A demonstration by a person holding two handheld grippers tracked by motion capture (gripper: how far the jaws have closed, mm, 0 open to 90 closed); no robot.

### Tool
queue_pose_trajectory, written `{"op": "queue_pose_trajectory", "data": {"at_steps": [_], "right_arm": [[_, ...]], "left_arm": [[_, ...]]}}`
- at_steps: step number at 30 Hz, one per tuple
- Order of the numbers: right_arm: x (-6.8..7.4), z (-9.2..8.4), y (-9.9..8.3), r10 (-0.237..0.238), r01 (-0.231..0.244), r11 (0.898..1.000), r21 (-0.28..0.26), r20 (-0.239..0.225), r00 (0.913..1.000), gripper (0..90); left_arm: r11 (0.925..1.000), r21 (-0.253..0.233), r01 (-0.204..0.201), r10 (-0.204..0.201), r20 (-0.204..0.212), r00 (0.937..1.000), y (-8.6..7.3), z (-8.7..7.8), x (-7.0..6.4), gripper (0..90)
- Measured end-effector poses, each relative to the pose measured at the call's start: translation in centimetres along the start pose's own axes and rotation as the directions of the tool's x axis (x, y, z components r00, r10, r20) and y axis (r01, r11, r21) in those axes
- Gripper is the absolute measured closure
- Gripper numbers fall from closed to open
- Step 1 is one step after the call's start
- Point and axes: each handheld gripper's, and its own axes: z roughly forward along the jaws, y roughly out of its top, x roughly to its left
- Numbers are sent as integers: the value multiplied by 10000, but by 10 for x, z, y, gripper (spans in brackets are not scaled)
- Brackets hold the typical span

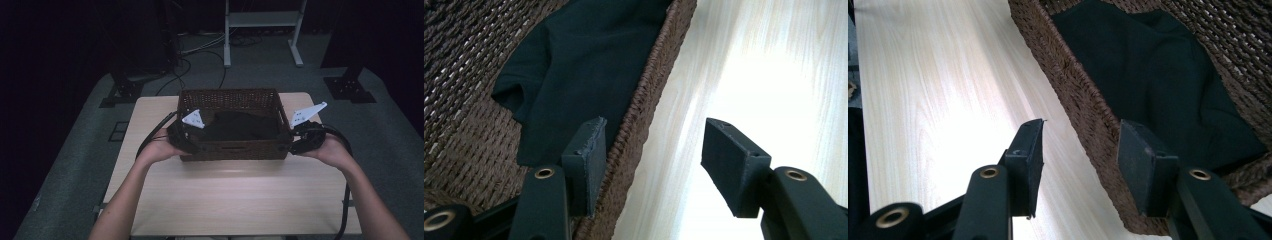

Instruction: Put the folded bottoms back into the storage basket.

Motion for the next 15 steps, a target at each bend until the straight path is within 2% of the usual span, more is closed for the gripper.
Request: {"op": "queue_pose_trajectory", "data": {"at_steps": [15], "right_arm": [[9, 3, -16, 96, -96, 9999, -79, -69, 9999, 510]], "left_arm": [[9998, -188, 104, -102, 103, 9999, -15, 2, -12, 407]]}}
